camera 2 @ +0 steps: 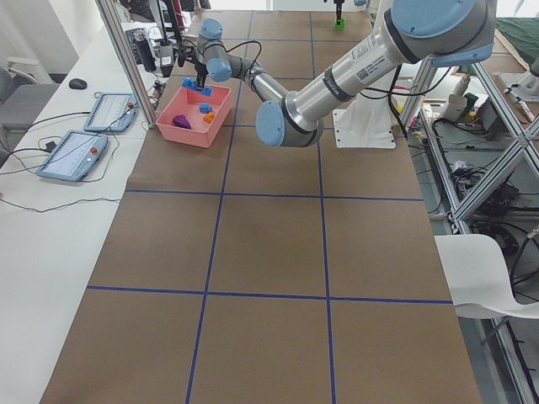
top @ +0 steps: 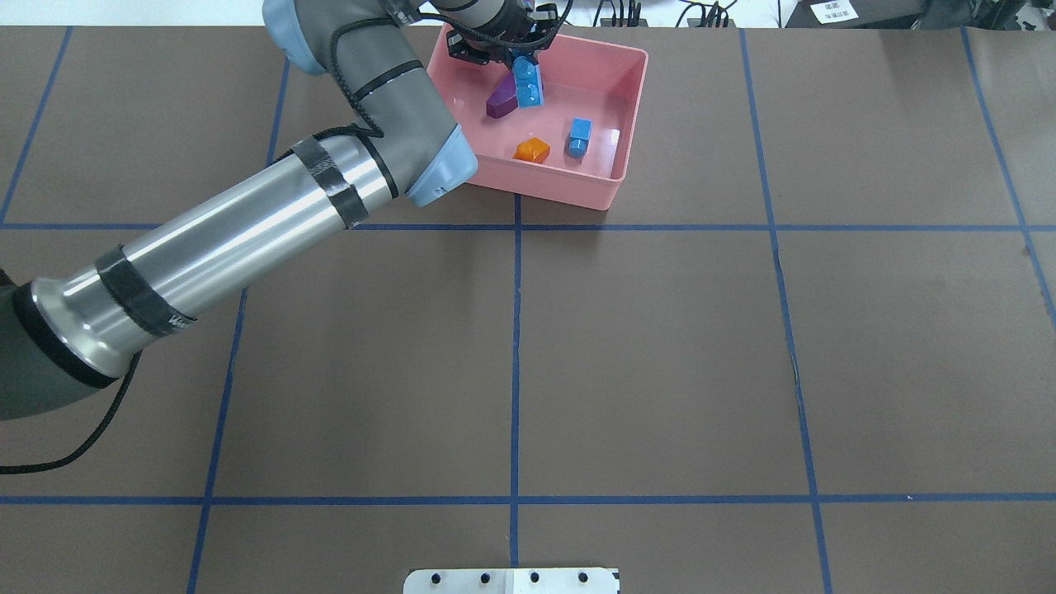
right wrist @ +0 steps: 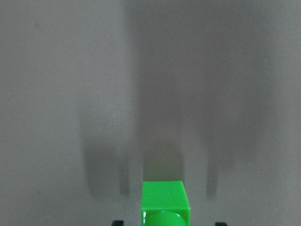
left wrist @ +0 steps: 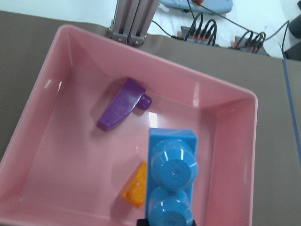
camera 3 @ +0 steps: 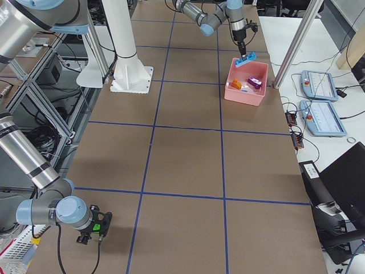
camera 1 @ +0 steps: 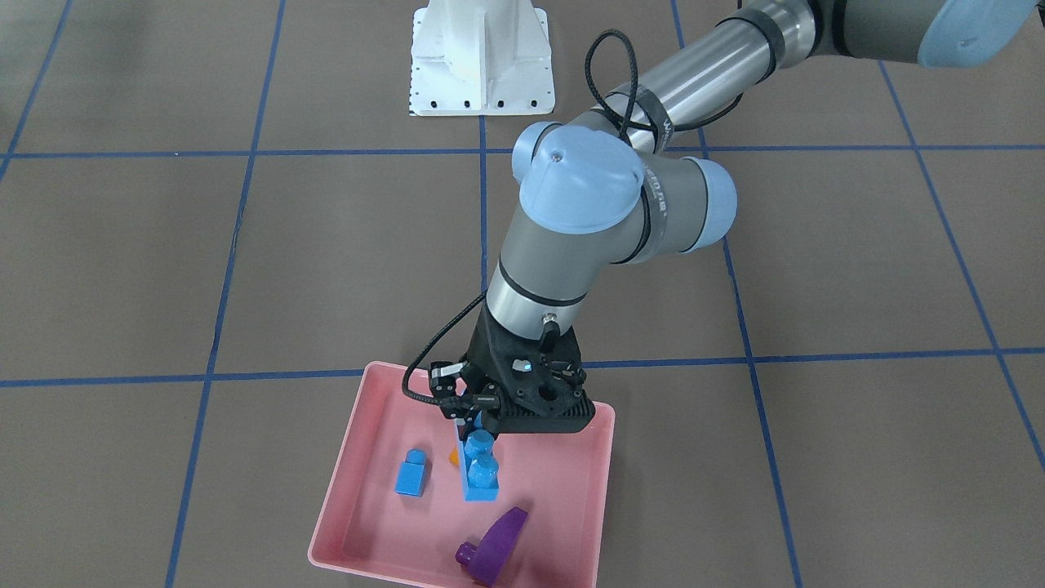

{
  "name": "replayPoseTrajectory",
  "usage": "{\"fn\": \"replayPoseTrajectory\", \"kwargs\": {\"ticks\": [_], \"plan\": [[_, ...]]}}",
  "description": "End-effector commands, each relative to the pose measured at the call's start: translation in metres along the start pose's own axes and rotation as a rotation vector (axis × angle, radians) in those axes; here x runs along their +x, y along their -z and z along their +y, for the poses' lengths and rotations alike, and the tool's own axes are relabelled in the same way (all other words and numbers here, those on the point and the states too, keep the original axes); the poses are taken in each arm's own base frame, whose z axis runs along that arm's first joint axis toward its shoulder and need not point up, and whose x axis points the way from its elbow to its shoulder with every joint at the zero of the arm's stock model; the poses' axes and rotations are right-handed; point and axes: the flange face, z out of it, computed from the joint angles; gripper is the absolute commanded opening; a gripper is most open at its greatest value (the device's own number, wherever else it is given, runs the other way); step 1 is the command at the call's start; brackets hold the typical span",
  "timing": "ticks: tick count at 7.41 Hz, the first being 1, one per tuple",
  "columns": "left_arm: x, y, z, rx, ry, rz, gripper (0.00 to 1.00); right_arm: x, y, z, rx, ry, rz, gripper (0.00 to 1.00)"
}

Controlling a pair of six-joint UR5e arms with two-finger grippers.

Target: Put all blocks into box

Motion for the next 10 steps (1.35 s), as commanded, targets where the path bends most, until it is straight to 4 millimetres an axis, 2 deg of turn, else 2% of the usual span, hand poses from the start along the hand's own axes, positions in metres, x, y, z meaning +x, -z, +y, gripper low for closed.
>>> {"fn": "replayPoseTrajectory", "kwargs": {"ticks": [1, 2, 4, 5, 6, 7, 8, 9, 10], "plan": [[-0.012, -0.026, -0.012, 0.053, 0.010, -0.027, 0.72, -0.003, 0.002, 0.004, 0.012, 0.015, -0.019, 0.00], [-0.012, -0.026, -0.013, 0.054, 0.012, -0.029, 1.00, -0.008, 0.003, 0.004, 0.008, 0.011, -0.060, 0.00], [-0.015, 0.000, -0.035, 0.028, 0.019, 0.005, 1.00, -0.028, 0.016, -0.013, 0.041, 0.015, -0.108, 0.00], [-0.025, 0.010, -0.033, -0.019, 0.023, 0.025, 1.00, -0.058, 0.039, -0.048, 0.095, 0.009, -0.129, 0.00], [-0.041, 0.021, -0.016, -0.079, 0.024, 0.039, 1.00, -0.088, 0.058, -0.102, 0.153, 0.010, -0.165, 0.00], [-0.071, 0.034, 0.003, -0.100, 0.024, 0.044, 1.00, -0.120, 0.073, -0.172, 0.177, -0.014, -0.211, 0.00], [-0.093, 0.038, 0.014, -0.102, 0.016, 0.044, 1.00, -0.158, 0.092, -0.252, 0.193, -0.001, -0.221, 0.00], [-0.099, 0.043, 0.008, -0.115, 0.003, 0.001, 1.00, -0.211, 0.126, -0.330, 0.200, -0.004, -0.229, 0.00], [-0.102, 0.056, 0.001, -0.137, -0.063, -0.036, 1.00, -0.278, 0.171, -0.403, 0.199, -0.001, -0.230, 0.00]]}}
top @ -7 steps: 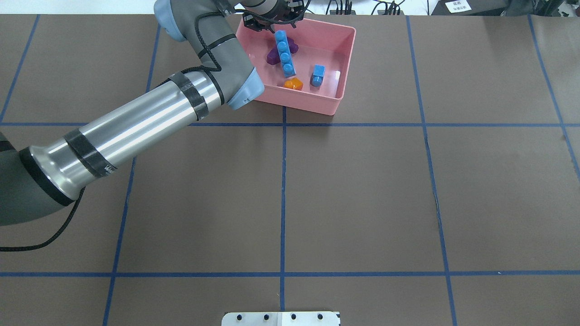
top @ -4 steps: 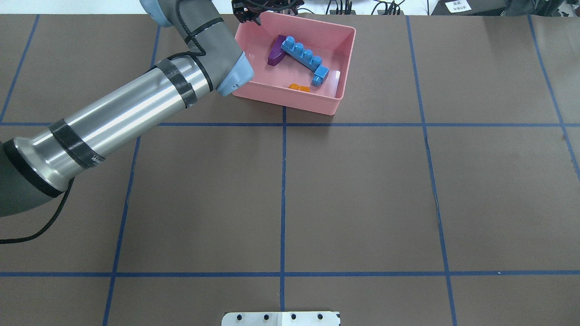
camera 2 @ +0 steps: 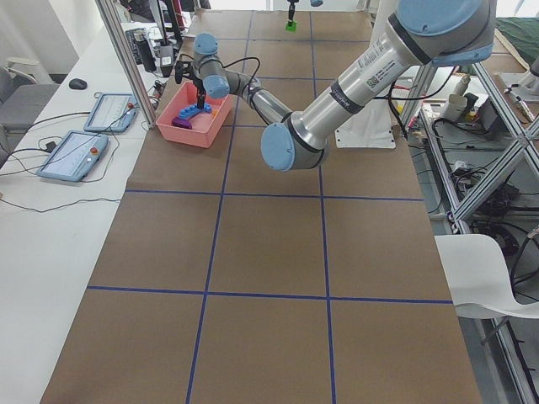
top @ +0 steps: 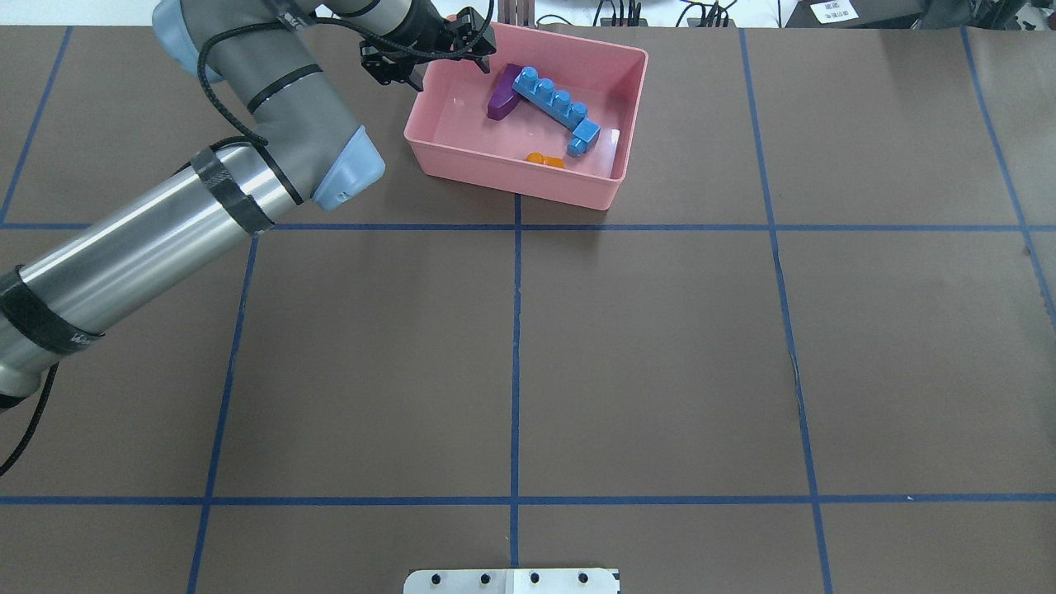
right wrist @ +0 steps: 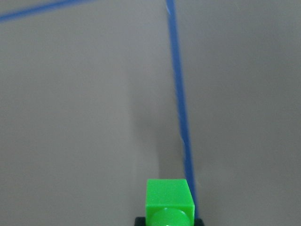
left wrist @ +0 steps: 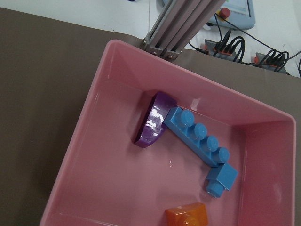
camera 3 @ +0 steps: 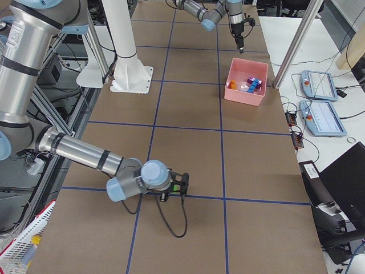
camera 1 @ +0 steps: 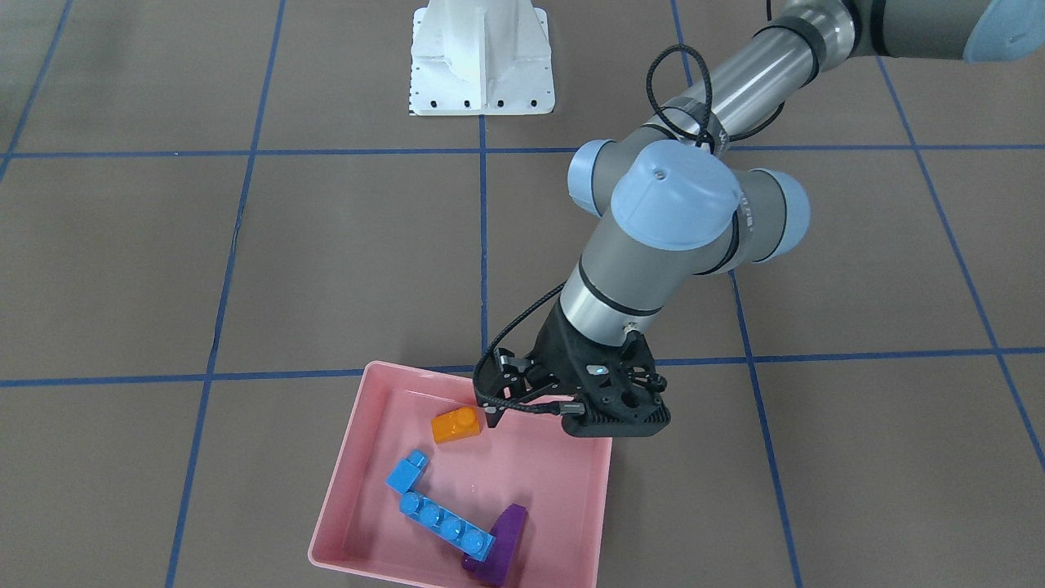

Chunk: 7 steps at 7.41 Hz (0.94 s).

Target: Put all blocks into box

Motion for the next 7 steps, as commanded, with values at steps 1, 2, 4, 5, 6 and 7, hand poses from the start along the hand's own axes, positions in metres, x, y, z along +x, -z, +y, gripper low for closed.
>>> {"fn": "replayPoseTrajectory", "kwargs": {"ticks": [1, 2, 4, 5, 6, 7], "plan": [[-0.021, 0.030, -0.011, -0.044, -0.119, -0.112, 1.00, -0.183, 0.035, -0.163, -0.022, -0.001, 0.004, 0.00], [-0.051, 0.046, -0.011, -0.078, -0.204, -0.182, 1.00, -0.281, 0.048, -0.208, -0.049, -0.015, 0.027, 0.00], [-0.161, 0.080, 0.002, -0.116, -0.324, -0.251, 1.00, -0.457, -0.017, -0.201, -0.069, -0.013, 0.125, 0.00], [-0.213, 0.098, -0.003, -0.158, -0.345, -0.236, 1.00, -0.527, -0.043, -0.199, -0.081, -0.060, 0.125, 0.00], [-0.263, 0.119, -0.014, -0.168, -0.366, -0.242, 1.00, -0.608, -0.075, -0.200, -0.069, -0.099, 0.155, 0.00], [-0.309, 0.137, -0.021, -0.184, -0.411, -0.261, 1.00, -0.653, -0.096, -0.215, -0.038, -0.127, 0.194, 0.00]]}}
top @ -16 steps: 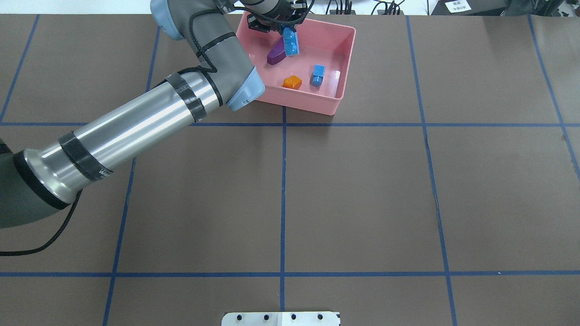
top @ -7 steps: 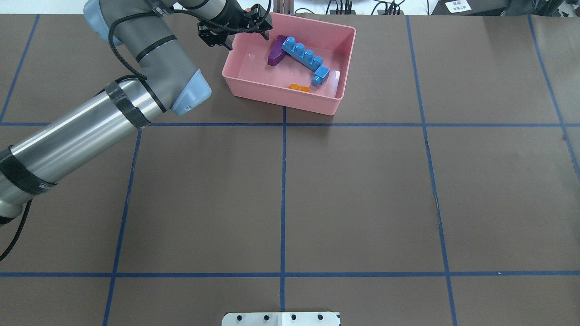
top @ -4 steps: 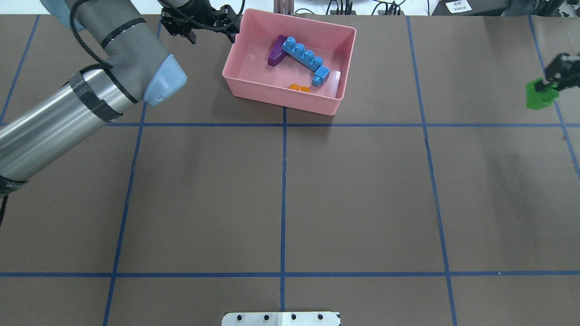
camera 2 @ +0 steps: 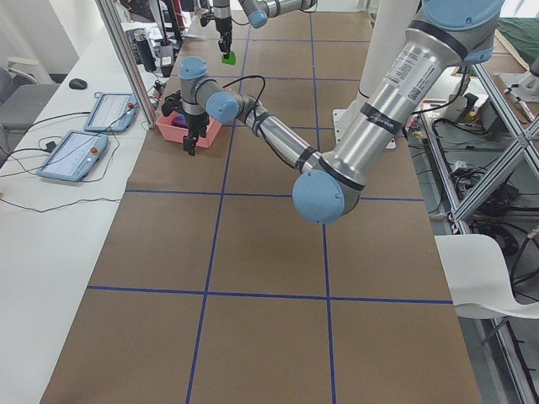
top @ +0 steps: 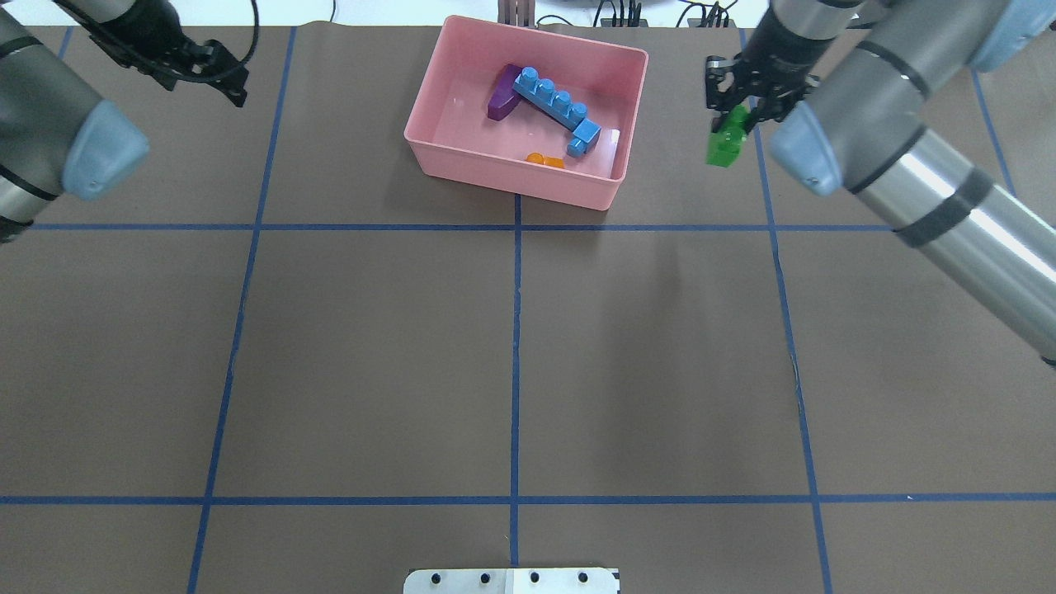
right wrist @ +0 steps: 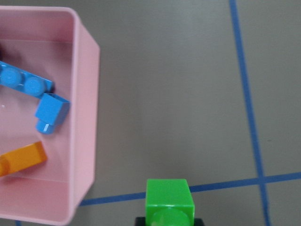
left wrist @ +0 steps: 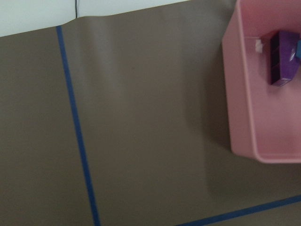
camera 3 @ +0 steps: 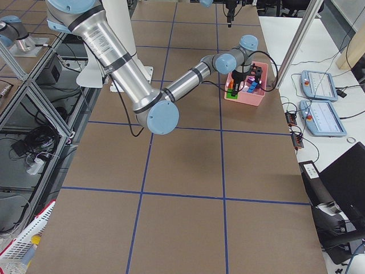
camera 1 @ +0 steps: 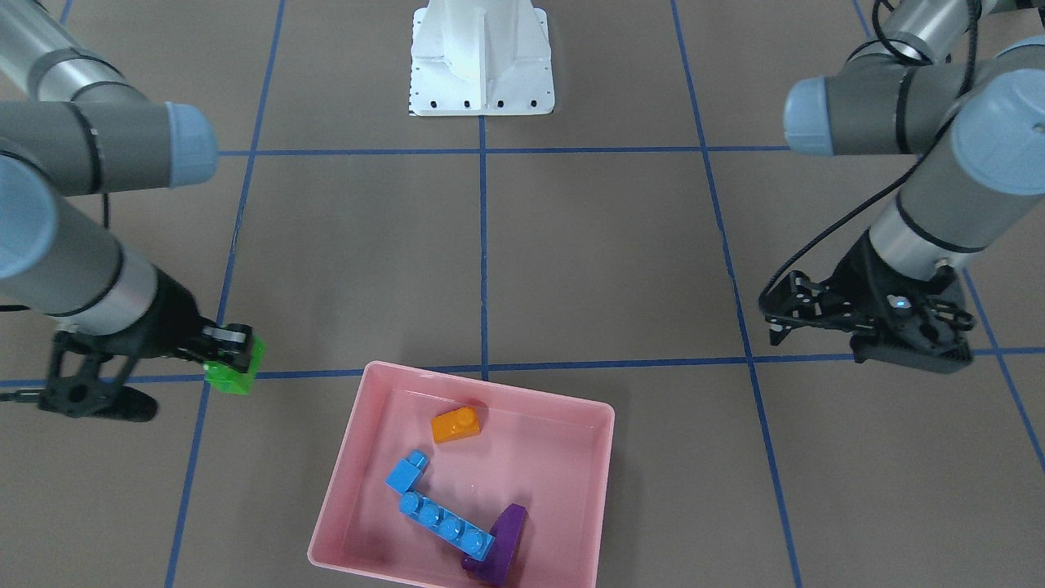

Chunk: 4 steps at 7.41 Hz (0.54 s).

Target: Put all blocks into box

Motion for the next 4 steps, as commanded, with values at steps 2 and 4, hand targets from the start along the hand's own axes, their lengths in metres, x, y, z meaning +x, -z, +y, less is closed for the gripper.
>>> {"fn": "replayPoseTrajectory", "kwargs": {"ticks": [2, 4], "plan": [[-0.134, 0.030, 0.034, -0.070, -0.085, -0.067, 1.00, -0.127, -0.034, -0.036, 0.100, -0.100, -0.033, 0.00], [-0.166, 0.017, 0.066, -0.128, -0.022, -0.051, 1.00, -0.139, -0.056, -0.046, 0.118, -0.128, -0.037, 0.99]]}}
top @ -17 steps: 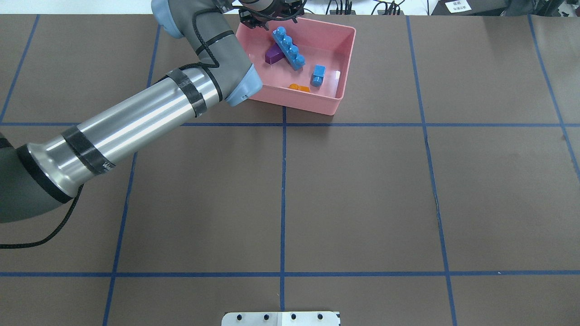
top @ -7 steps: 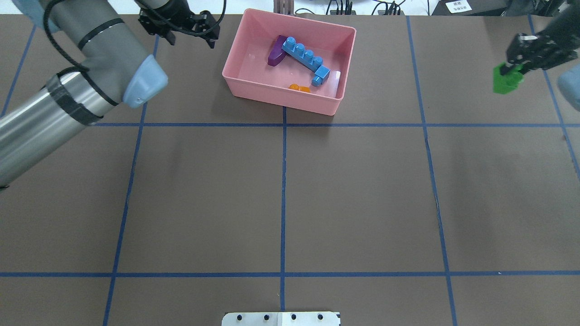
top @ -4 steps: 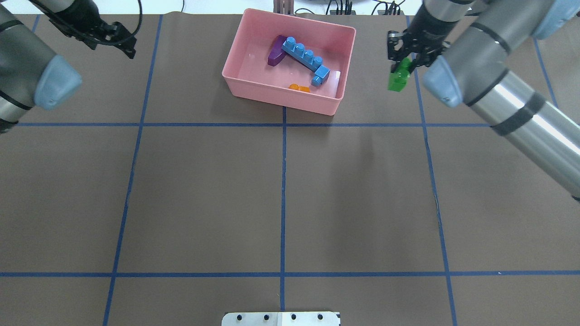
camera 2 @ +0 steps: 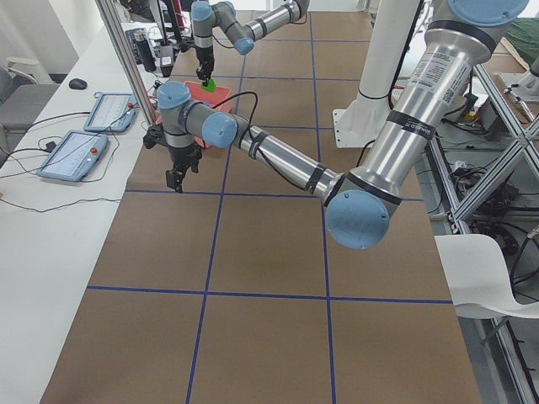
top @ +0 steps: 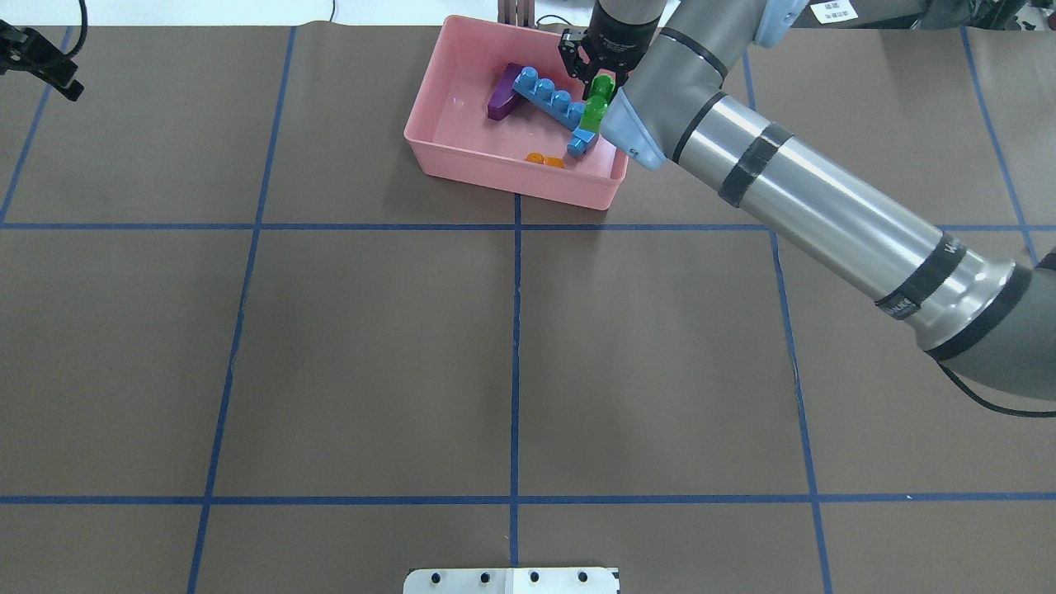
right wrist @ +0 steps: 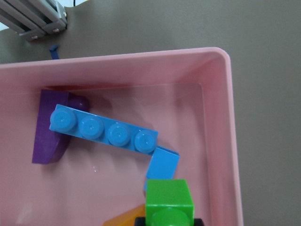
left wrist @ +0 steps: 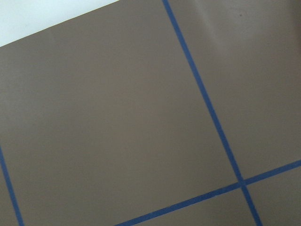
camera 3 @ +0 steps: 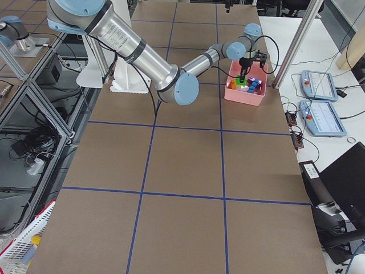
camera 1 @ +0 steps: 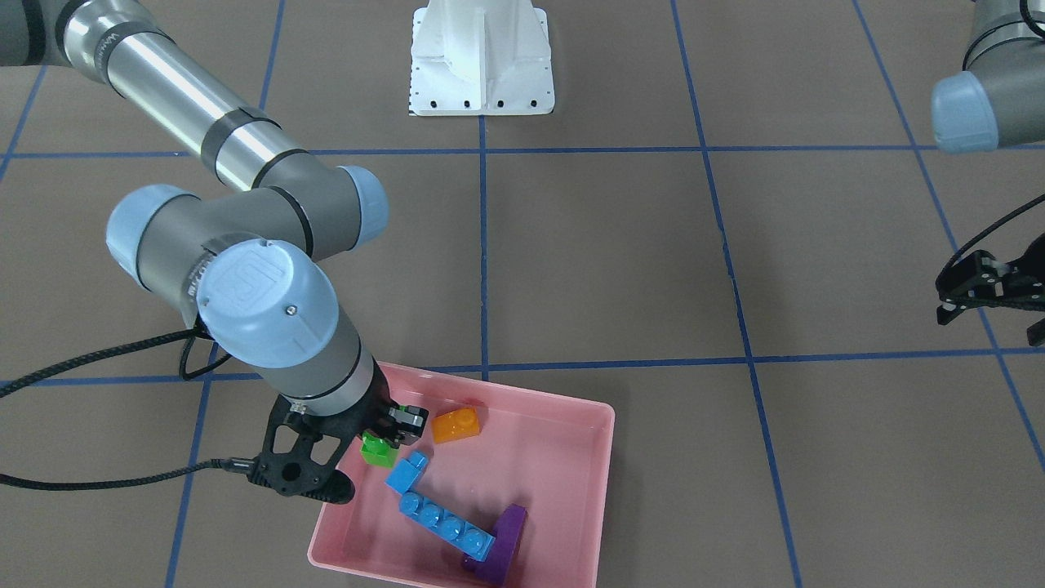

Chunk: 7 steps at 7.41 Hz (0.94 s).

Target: Put all blocks into box

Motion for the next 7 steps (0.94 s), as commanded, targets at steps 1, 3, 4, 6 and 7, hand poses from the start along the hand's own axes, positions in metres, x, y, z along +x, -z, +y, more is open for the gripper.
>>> {"fn": "replayPoseTrajectory", "kwargs": {"ticks": [1, 3, 4, 6, 7], "plan": [[-0.041, -0.018, 0.043, -0.055, 0.070, 0.079, 1.00, -0.007, 0.009, -0.010, 0.008, -0.016, -0.035, 1.00], [-0.075, -0.012, 0.063, -0.053, 0.028, 0.082, 1.00, 0.098, 0.070, -0.041, -0.038, -0.015, -0.111, 1.00], [-0.089, -0.006, 0.067, -0.045, 0.025, 0.071, 1.00, 0.192, 0.075, -0.035, -0.025, 0.051, -0.107, 1.00], [-0.118, 0.001, 0.084, -0.038, 0.028, 0.064, 1.00, 0.381, 0.082, -0.020, -0.038, 0.123, -0.082, 1.00], [-0.128, 0.000, 0.095, -0.040, 0.022, 0.062, 1.00, 0.467, 0.100, -0.008, -0.015, 0.145, -0.065, 1.00]]}}
